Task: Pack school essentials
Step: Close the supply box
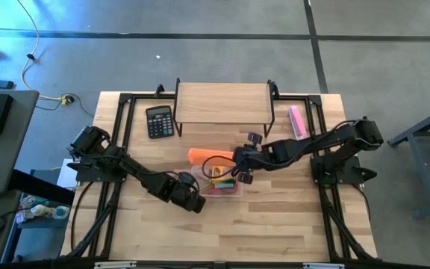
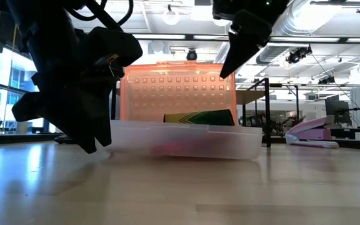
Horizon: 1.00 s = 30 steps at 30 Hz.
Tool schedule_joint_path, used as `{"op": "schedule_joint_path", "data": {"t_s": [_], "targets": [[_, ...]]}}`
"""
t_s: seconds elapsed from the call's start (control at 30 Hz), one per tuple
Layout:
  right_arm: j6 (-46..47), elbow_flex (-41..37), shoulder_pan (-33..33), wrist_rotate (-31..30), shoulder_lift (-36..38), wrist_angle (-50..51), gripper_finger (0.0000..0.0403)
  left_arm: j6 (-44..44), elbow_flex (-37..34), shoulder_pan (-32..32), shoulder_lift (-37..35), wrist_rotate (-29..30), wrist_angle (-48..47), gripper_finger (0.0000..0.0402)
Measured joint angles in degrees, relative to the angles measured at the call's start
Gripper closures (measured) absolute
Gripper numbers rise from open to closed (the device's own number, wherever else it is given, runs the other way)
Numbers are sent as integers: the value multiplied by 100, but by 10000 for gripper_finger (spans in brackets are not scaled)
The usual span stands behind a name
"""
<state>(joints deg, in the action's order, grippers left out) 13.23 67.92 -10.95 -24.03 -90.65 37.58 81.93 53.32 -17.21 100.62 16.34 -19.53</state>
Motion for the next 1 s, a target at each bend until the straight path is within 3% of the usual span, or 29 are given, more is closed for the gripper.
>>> {"op": "schedule_joint_path", "data": {"t_s": [0.5,1.0], "targets": [[236,-13,-215,16,186,162,293,105,0,24,0,-32,-7,284],[264,-13,-429,204,187,130,256,215,0,116,0,-187,11,284]]}}
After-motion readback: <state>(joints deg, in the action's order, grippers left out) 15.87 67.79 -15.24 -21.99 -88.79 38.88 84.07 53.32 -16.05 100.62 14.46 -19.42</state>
